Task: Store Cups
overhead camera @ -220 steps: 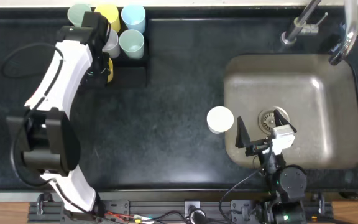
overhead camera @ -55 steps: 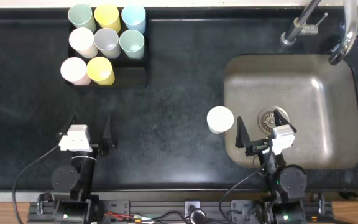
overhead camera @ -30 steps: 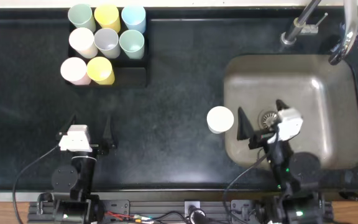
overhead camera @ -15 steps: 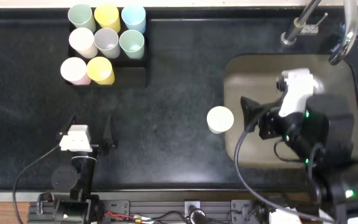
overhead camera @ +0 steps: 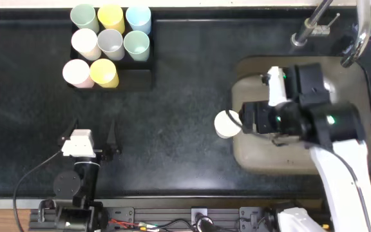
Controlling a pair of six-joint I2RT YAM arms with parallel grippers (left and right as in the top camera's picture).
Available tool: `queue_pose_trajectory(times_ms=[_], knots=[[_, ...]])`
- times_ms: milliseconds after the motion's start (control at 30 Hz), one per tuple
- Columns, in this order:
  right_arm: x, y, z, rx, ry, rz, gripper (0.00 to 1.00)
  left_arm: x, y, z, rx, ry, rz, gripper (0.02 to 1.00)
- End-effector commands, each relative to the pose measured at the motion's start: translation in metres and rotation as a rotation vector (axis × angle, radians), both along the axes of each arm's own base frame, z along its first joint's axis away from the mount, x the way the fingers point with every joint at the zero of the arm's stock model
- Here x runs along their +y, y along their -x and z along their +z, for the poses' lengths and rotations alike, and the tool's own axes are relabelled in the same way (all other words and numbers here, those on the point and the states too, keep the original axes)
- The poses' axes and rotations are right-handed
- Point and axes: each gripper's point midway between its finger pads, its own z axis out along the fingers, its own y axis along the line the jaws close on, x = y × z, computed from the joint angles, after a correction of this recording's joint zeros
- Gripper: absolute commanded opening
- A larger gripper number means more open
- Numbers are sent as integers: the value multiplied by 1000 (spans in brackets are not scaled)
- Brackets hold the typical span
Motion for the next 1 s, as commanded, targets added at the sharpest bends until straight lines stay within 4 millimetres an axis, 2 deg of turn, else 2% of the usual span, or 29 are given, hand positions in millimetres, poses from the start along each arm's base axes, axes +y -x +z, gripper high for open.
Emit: queue_pose_trajectory(times_ms=[33, 333, 667, 1000], knots=[[5, -8, -10, 52, -4, 6, 998, -2, 1, 1, -5, -10, -13, 1000], [2, -18, -54, 211, 62, 17, 998, -2, 1, 1, -5, -10, -13, 998], [-1, -8, -102, 302, 91, 27, 998, -2, 1, 1, -5, -10, -13, 1000], [2, -5, -125, 303, 69, 30, 980, -2, 1, 1, -5, -10, -13, 1000]])
